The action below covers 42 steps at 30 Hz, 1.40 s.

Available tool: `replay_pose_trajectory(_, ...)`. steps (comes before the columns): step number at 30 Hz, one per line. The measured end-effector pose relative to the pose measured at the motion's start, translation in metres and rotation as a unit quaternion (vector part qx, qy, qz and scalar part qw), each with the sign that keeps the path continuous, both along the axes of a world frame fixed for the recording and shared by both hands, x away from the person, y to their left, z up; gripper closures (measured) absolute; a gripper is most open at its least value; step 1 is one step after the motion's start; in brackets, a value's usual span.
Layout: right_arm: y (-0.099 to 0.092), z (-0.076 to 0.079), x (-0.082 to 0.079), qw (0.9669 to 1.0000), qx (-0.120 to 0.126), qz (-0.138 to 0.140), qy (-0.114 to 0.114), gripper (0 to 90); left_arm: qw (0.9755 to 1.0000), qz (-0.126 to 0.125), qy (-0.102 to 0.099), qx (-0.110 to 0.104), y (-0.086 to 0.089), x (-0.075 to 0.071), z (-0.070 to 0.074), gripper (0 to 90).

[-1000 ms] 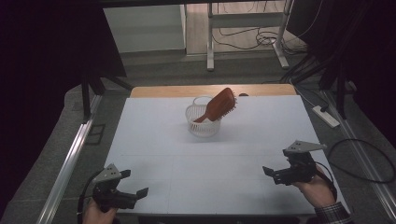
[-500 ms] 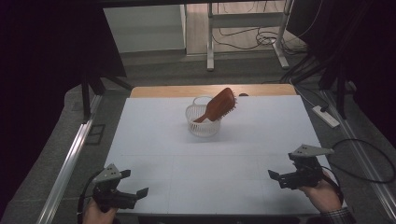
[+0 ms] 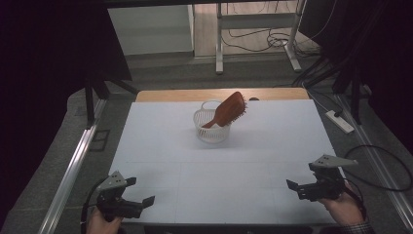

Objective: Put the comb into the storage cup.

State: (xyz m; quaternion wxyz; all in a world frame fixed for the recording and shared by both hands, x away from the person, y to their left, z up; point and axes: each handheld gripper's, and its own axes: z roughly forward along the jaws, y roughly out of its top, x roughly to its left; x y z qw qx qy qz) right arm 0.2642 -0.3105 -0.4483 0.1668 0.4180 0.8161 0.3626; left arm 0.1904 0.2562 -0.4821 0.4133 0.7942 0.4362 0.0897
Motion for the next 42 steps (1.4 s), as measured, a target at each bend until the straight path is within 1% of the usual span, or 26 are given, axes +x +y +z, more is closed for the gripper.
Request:
replay_pose_trajectory(6, -0.003, 0.000, -0.004, 1.0000, -0.002, -0.007, 0.000, 0.0, 1.0000, 0.003, 0.001, -0.004, 0.001, 0.000, 0.000, 0.9)
replay_pose_trajectory(27, -0.021, -0.003, -0.018, 0.9991, -0.007, -0.040, 0.007, 0.0, 1.0000, 0.001, 0.001, -0.001, 0.000, 0.001, 0.000, 0.9)
replay_pose_trajectory(42, -0.027, -0.005, -0.024, 0.9986, -0.019, -0.049, 0.011, 0.0, 1.0000, 0.002, 0.001, 0.000, 0.000, 0.001, 0.000, 0.8)
